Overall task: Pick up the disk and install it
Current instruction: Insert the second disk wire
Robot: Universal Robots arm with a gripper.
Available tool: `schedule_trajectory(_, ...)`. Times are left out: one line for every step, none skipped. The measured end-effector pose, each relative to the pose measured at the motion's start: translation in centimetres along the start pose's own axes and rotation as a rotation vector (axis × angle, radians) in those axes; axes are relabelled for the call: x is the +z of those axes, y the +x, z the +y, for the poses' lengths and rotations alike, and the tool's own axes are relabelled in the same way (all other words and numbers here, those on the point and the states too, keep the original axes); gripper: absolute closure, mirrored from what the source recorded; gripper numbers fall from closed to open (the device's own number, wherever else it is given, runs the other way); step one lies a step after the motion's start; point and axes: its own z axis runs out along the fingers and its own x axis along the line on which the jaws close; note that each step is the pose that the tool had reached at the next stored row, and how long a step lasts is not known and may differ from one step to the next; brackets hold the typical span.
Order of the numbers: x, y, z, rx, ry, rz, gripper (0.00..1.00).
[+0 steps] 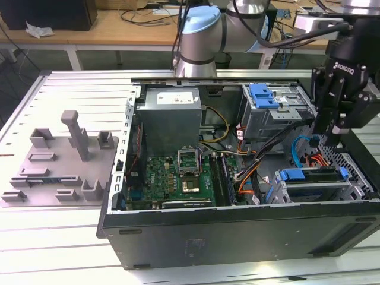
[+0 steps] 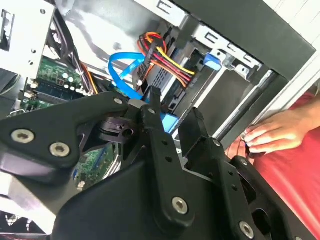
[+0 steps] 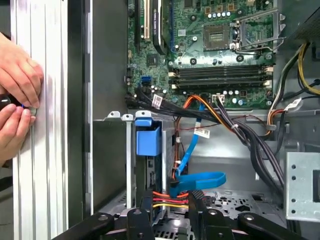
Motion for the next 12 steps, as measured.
schedule_trajectory(0.02,-0.04,0.38,0.001,0.0027,0.0018,0.58)
schedule_trajectory(0.05,-0.04,0.67,0.001,0.0049,0.0023,0.58)
schedule_trajectory(0.08,-0.05,1.03,0.003,0.0090,0.0029,0.58)
schedule_trajectory(0.12,-0.06,1.06,0.003,0.0096,0.0030,0.58)
schedule_trajectory(0.15,-0.07,1.06,0.005,0.0094,0.0029,0.58)
schedule_trajectory(0.21,-0.08,1.06,0.007,0.0088,0.0028,0.58)
schedule_trajectory(0.29,-0.10,1.06,0.010,0.0082,0.0029,0.58)
schedule_trajectory(0.36,-0.12,1.06,0.012,0.0076,0.0029,0.58)
schedule_trajectory(0.39,-0.13,1.06,0.014,0.0072,0.0030,0.58)
schedule_trajectory(0.42,-0.14,1.06,0.016,0.0066,0.0030,0.58)
schedule_trajectory(0.46,-0.14,1.06,0.019,0.0059,0.0029,0.58)
schedule_trajectory(0.48,-0.13,1.06,0.021,0.0054,0.0028,0.58)
